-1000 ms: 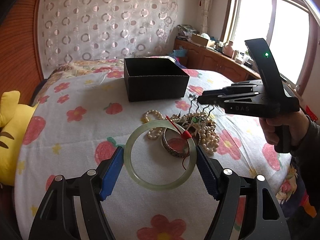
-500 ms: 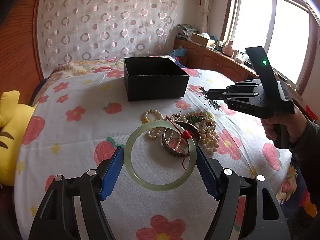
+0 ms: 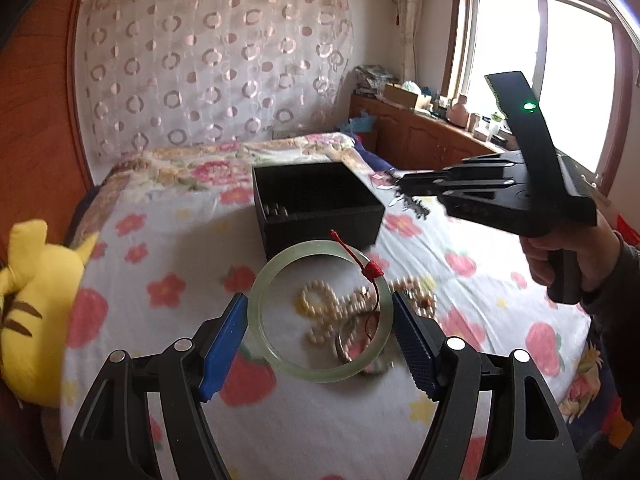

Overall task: Organize jewelry
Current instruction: 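Lower the hair comb into the black box and open the right gripper, then lower the jade bangle into the black box and open the left gripper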

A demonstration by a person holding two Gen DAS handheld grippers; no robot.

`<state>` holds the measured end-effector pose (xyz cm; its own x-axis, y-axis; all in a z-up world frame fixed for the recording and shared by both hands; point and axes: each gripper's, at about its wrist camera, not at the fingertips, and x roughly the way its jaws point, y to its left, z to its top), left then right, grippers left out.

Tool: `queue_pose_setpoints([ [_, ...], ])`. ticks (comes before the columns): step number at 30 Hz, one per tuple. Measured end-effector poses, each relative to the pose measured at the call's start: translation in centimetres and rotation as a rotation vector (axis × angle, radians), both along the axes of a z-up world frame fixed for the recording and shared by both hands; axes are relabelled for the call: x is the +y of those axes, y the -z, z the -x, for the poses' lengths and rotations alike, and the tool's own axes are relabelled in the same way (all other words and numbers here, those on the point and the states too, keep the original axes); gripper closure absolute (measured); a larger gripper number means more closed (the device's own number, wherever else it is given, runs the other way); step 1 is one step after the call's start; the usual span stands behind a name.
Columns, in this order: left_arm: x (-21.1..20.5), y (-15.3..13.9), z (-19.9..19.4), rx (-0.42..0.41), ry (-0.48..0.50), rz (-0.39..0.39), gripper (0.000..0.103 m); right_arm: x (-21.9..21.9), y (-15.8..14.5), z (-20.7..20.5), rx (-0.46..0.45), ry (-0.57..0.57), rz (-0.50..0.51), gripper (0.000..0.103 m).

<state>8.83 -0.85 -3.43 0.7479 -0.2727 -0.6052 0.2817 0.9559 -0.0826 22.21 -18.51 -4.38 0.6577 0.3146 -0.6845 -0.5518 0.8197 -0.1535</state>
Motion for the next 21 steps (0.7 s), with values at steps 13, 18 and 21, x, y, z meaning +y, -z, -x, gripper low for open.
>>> queue_pose_setpoints([
  [13, 0.9, -2.1, -3.0, -0.026, -0.033, -0.015, 0.034, 2.4, 0.7, -5.6, 0.077, 0.04, -0.046, 0.095],
  [18, 0.7, -2.1, -4.3, -0.017, -0.038, -0.028, 0.034, 2.0, 0.4, -5.9, 0.085, 0.037, -0.078, 0.095],
  [21, 0.6, -2.2, -5.3, -0.015, -0.039, -0.039, 0.034, 1.5, 0.2, -5.6, 0.086, 0.035, -0.097, 0.095],
])
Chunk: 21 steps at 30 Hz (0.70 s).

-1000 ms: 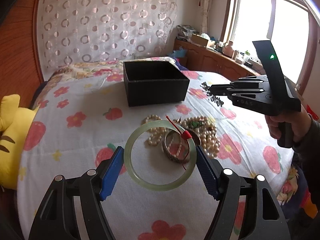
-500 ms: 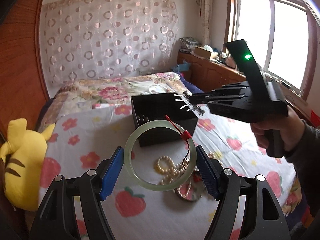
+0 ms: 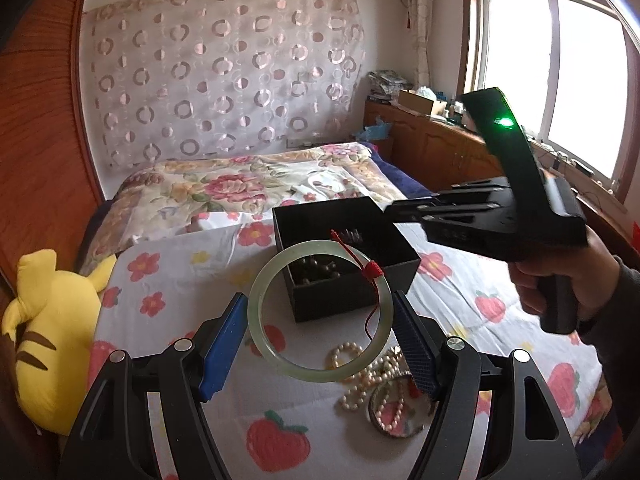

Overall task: Organize jewelry
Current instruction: 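Lower the jade bangle into the black box and open the left gripper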

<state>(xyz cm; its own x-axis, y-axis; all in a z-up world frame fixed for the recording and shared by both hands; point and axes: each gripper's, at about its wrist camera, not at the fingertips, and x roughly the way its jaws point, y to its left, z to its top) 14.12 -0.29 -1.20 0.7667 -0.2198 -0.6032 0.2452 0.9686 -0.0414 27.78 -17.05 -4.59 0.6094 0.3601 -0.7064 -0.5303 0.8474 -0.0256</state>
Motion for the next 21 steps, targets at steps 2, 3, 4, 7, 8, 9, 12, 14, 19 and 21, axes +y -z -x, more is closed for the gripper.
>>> queue_pose_setpoints([
  [2, -0.3, 0.0, -0.8, 0.004, -0.003, -0.007, 0.034, -0.5, -0.2, 0.4, -0.001, 0.002, -0.013, 0.095],
  [3, -0.4, -0.1, -1.1, 0.007, -0.003, -0.008, 0.034, -0.7, -0.2, 0.7, -0.005, 0.0, -0.019, 0.095],
  [4, -0.6, -0.1, -1.5, 0.01, -0.003, -0.008, 0.034, -0.9, -0.3, 1.0, -0.008, -0.002, -0.024, 0.095],
  [7, -0.9, -0.3, -2.8, 0.016, -0.007, -0.017, 0.034, -1.6, -0.5, 1.7, -0.016, -0.004, -0.037, 0.095],
  [8, -1.1, -0.3, -3.2, 0.017, -0.007, -0.02, 0.034, -2.0, -0.6, 1.9, -0.019, -0.004, -0.043, 0.095],
  [9, -1.1, -0.3, -3.5, 0.018, -0.007, -0.021, 0.034, -2.2, -0.6, 2.2, -0.021, -0.005, -0.048, 0.095],
  [12, -1.4, -0.4, -4.9, 0.025, -0.015, -0.021, 0.034, -3.0, -0.9, 2.9, -0.025, -0.006, -0.065, 0.095],
  [14, -1.6, -0.4, -5.6, 0.033, -0.019, -0.014, 0.034, -3.5, -1.0, 3.4, -0.029, -0.009, -0.074, 0.095],
  [19, -2.2, 0.1, -7.6, 0.055, -0.029, -0.021, 0.034, -4.6, -0.9, 4.6, -0.033, -0.015, -0.09, 0.095],
  [21, -2.5, 0.4, -8.2, 0.065, -0.029, -0.016, 0.034, -4.9, -0.8, 4.9, -0.032, -0.017, -0.095, 0.095],
])
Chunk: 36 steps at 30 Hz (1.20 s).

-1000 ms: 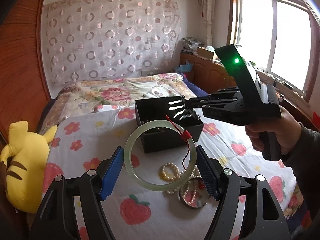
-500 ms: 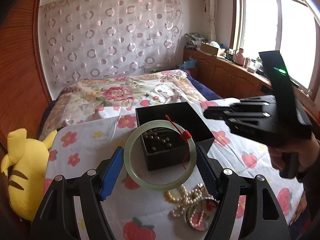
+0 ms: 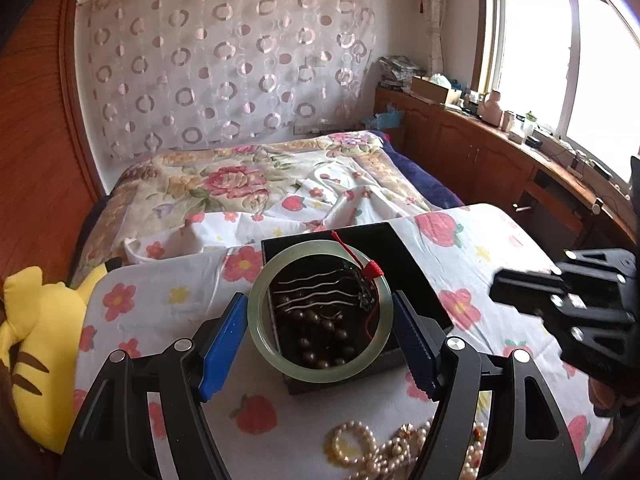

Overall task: Organize jewelry
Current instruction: 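Lower the jade bangle into the black box and open the left gripper, then move the right gripper to the pearl necklace and grasp it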

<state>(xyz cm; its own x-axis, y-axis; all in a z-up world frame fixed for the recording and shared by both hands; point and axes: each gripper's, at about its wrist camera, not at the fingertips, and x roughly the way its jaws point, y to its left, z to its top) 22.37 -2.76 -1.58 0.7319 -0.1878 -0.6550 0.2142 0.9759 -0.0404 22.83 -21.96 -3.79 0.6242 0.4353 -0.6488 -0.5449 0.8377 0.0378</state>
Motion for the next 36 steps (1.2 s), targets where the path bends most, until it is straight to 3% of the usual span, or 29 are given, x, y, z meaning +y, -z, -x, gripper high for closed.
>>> queue_pose_setpoints([
  [11, -1.6, 1.5, -0.3, 0.02, 0.007, -0.034, 0.034, -1.5, 1.8, 1.2, 0.024, 0.01, -0.01, 0.095],
  [23, -1.5, -1.0, 4.9, -0.122, -0.036, -0.034, 0.011, -2.5, 1.7, 3.9, -0.008, 0.018, -0.039, 0.095],
  [32, -1.1, -2.8, 10.0, -0.209, -0.062, -0.001, 0.008, -2.1, 1.1, 7.4, -0.042, -0.013, -0.064, 0.095],
  [36, -0.9, -3.1, 11.5, -0.227, -0.066, 0.007, 0.008, -1.8, 1.3, 8.8, -0.05, -0.024, -0.064, 0.084],
])
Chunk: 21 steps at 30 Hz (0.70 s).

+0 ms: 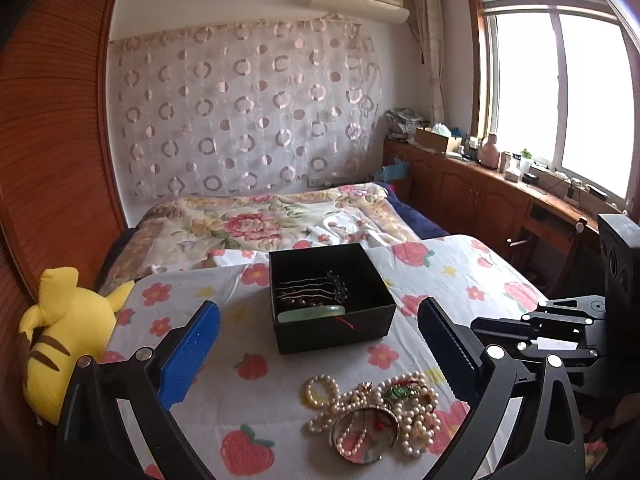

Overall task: Organize jewelry
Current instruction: 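Move the right gripper to the pearl necklace and grasp it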

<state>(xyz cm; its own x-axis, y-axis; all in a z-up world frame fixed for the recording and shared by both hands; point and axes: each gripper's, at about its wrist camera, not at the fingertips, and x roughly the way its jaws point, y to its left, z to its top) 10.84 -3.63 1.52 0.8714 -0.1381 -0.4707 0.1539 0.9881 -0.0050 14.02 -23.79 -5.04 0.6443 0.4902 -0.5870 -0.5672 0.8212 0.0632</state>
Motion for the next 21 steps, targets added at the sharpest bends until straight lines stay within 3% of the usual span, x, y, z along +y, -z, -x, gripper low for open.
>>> queue_pose_setpoints([
  [8, 0.9, 0.6, 1.7, 0.011, -0.004, 0.013, 0.008, 0.2, 0.5, 1.7, 0.01, -0.014, -0.01, 0.08],
  [21, 3.9, 4.9, 4.0, 0.11, -0.044, 0.037, 0.008, 0.3, 3.7, 1.8, 0.09, -0.017, 0.02, 0.079],
])
